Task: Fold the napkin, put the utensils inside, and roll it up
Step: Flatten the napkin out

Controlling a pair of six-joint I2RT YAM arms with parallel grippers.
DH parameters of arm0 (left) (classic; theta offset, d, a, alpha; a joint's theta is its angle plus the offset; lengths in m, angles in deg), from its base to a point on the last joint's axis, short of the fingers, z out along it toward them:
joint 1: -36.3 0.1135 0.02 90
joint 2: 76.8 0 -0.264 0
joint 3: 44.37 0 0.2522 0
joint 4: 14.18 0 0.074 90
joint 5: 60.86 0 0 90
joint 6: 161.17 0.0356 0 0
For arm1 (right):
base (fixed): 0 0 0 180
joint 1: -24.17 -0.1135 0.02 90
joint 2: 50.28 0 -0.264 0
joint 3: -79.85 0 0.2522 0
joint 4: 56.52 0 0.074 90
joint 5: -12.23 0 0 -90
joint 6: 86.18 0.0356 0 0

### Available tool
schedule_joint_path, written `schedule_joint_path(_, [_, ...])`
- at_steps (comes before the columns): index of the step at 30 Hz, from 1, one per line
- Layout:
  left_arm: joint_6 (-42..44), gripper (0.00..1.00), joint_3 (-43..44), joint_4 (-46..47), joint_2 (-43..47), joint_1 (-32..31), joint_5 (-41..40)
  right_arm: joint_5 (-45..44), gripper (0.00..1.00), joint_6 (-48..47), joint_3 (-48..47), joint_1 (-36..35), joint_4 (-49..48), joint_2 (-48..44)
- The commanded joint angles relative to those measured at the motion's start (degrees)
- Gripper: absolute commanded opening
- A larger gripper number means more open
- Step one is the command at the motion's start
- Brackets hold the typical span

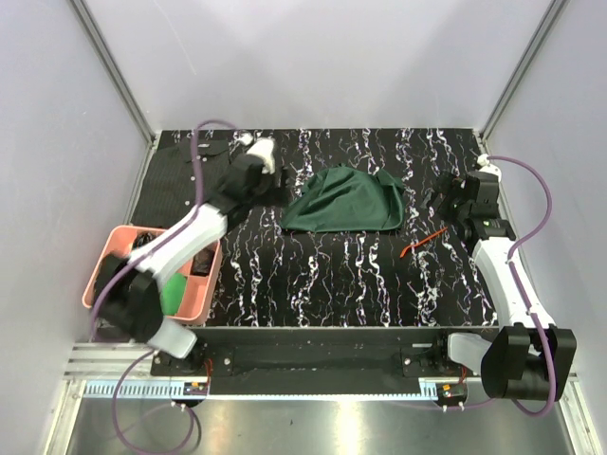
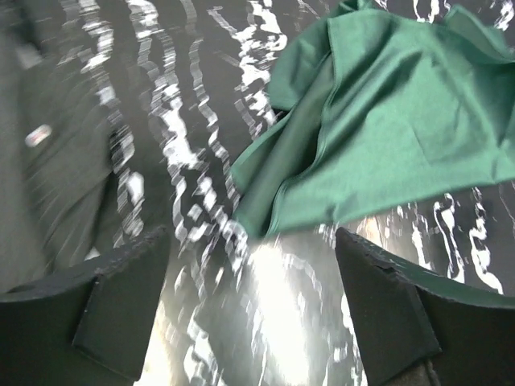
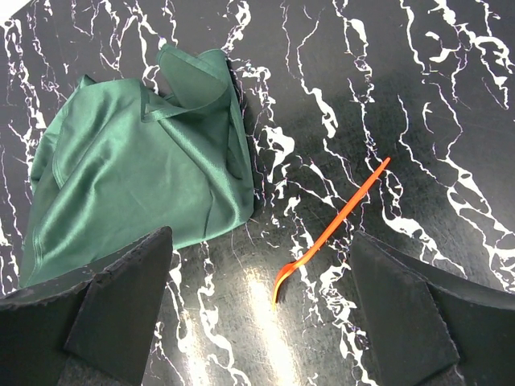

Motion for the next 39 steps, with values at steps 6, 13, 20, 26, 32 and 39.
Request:
schedule_joint_path(6, [5.8, 0.71, 18.4, 6.3, -25.7, -2.1, 10.0, 1.0, 1.00, 0.1, -0.7, -0.1, -2.5, 0.0])
schedule_joint_path(13, [4.2, 0.69, 22.8, 6.4, -33.4, -2.1, 13.3, 3.0, 1.00, 0.4, -0.5, -0.1, -2.9, 1.0])
schedule_joint_path(20, [3.0, 0.62, 22.3, 8.9, -36.1, -2.2, 15.4, 3.5, 1.00, 0.6, -0.3, -0.1, -3.1, 1.2])
schedule_joint_path(26, [1.1, 0.42, 21.9, 11.0, -38.0, -2.3, 17.4, 3.5, 1.00, 0.7, -0.2, -0.1, -3.1, 1.1])
schedule_joint_path(32, [1.9, 0.00, 19.4, 13.2, -36.2, -4.1, 19.8, 3.8, 1.00, 0.6, -0.1, -0.1, -3.1, 1.3])
schedule_joint_path(39, [4.3, 0.00, 3.4, 24.6, -24.2, -9.4, 25.7, 5.6, 1.00, 0.9, -1.2, -0.1, -2.6, 1.6])
